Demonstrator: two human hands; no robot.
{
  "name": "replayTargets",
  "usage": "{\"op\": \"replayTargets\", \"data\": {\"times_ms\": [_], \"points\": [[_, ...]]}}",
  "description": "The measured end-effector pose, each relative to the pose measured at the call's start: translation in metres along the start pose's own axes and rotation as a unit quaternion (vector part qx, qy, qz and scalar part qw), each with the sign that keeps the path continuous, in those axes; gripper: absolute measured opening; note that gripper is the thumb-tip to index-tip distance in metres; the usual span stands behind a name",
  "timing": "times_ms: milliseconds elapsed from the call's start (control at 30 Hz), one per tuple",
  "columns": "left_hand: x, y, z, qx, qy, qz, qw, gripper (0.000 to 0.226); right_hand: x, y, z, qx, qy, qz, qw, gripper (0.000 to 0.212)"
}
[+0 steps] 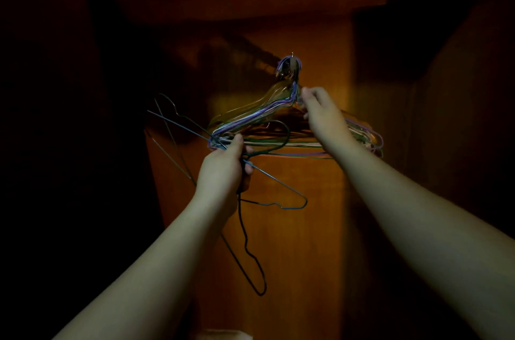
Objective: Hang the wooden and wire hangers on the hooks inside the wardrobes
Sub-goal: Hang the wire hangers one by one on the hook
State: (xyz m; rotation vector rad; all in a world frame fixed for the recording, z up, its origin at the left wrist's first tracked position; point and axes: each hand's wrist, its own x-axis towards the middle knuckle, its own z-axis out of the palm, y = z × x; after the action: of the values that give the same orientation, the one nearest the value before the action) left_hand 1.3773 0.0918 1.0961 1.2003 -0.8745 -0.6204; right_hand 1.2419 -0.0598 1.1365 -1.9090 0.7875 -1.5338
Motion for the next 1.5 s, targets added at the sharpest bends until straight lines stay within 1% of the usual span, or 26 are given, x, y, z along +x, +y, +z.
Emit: {"op": "replayTargets", "data": {"times_ms": [67,133,233,400,500,567,633,700,767,900,967,1100,1233,1367,1500], "points": [[-0.002,-0.008,0.000,0.005,0.000,-0.007,1.000,0.038,-0.038,-0.005,0.001,0.104,-0.050,0.016,0.993,0.034],[-0.002,-0.014,0.002,0.005,0.002,-0.020,1.000,0.038,-0.068,-0.007,0.003,0.155,-0.105,0.007,0.982,0.036],[0.000,-0.020,0.005,0.001,0.010,-0.035,0.999,0.038,-0.096,-0.012,0.007,0.134,-0.159,-0.020,0.978,0.034],[0.000,-0.031,0.011,-0.005,0.013,-0.041,0.999,0.038,-0.113,-0.012,0.001,0.116,-0.160,-0.065,0.978,0.034],[-0.002,-0.035,0.014,-0.011,0.010,-0.049,0.999,0.038,-0.118,-0.008,-0.001,0.058,-0.181,-0.080,0.978,0.026],[-0.002,-0.038,0.013,0.001,0.004,-0.041,0.999,0.038,-0.119,-0.005,-0.002,0.040,-0.165,-0.069,0.983,0.025],[-0.004,-0.042,0.012,0.042,-0.006,-0.017,0.999,0.035,-0.119,-0.006,-0.002,0.064,-0.135,-0.040,0.988,0.027],[-0.008,-0.046,0.013,0.053,-0.015,-0.018,0.998,0.034,-0.120,-0.006,-0.001,0.094,-0.114,-0.001,0.989,0.030],[-0.010,-0.050,0.014,0.039,-0.016,-0.032,0.999,0.034,-0.121,-0.006,0.000,0.105,-0.107,0.031,0.988,0.033],[-0.014,-0.054,0.015,-0.012,-0.013,-0.069,0.997,0.038,-0.125,-0.004,0.004,0.110,-0.102,0.043,0.988,0.034],[-0.018,-0.056,0.016,-0.019,-0.014,-0.083,0.996,0.038,-0.126,-0.003,0.006,0.109,-0.096,0.053,0.988,0.035],[-0.023,-0.060,0.013,-0.026,-0.039,-0.111,0.993,0.040,-0.127,0.001,0.002,0.101,-0.081,0.077,0.989,0.038],[-0.026,-0.067,0.006,-0.009,-0.038,-0.130,0.991,0.033,-0.122,0.010,-0.007,0.123,-0.060,0.116,0.984,0.038],[-0.031,-0.076,-0.002,-0.032,-0.047,-0.160,0.986,0.028,-0.110,0.019,-0.020,0.135,-0.041,0.139,0.980,0.036],[-0.044,-0.078,-0.004,-0.023,-0.040,-0.141,0.989,0.024,-0.100,0.026,-0.030,0.141,-0.033,0.146,0.979,0.037]]}}
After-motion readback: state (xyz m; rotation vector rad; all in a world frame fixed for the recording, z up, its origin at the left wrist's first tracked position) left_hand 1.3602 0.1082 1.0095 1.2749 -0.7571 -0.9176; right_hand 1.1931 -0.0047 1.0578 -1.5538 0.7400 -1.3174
